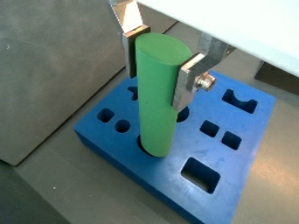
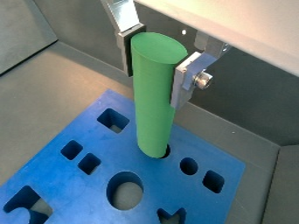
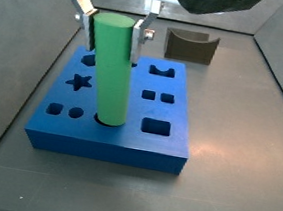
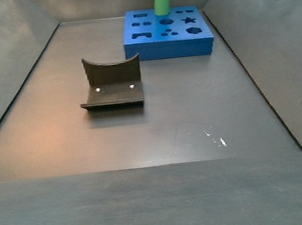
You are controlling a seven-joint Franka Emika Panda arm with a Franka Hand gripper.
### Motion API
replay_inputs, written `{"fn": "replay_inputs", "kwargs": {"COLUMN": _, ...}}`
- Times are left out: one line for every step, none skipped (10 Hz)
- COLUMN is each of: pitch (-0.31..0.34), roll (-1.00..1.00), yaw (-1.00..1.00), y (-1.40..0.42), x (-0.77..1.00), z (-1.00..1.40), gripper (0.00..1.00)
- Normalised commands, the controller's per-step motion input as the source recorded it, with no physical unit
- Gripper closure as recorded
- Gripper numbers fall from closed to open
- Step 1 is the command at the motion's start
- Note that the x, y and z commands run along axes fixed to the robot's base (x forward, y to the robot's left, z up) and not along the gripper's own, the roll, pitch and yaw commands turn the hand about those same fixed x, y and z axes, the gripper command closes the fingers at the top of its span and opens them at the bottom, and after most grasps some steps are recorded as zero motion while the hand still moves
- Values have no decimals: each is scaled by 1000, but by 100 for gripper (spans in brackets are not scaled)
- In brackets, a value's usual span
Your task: Insert the oval object.
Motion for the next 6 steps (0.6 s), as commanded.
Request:
{"fn": "replay_inputs", "kwargs": {"pitch": 0, "roll": 127, "yaw": 0, "y": -129, "x": -131, "z": -214, "gripper": 100}}
{"fn": "replay_inputs", "kwargs": {"pitch": 0, "roll": 134, "yaw": 0, "y": -14, "x": -243, "z": -166, "gripper": 100}}
{"fn": "replay_inputs", "kwargs": {"pitch": 0, "roll": 127, "yaw": 0, "y": 0, "x": -134, "z": -143, "gripper": 100}}
{"fn": "replay_inputs", "kwargs": {"pitch": 0, "roll": 79, "yaw": 0, "y": 6, "x": 0, "z": -157, "gripper": 100}}
{"fn": "replay_inputs", "kwargs": {"pitch": 4, "roll": 73, "yaw": 3, "y": 69, "x": 20, "z": -177, "gripper": 100}}
{"fn": "replay_inputs", "kwargs": {"pitch": 0, "roll": 66, "yaw": 9, "y": 0, "x": 54, "z": -217, "gripper": 100}}
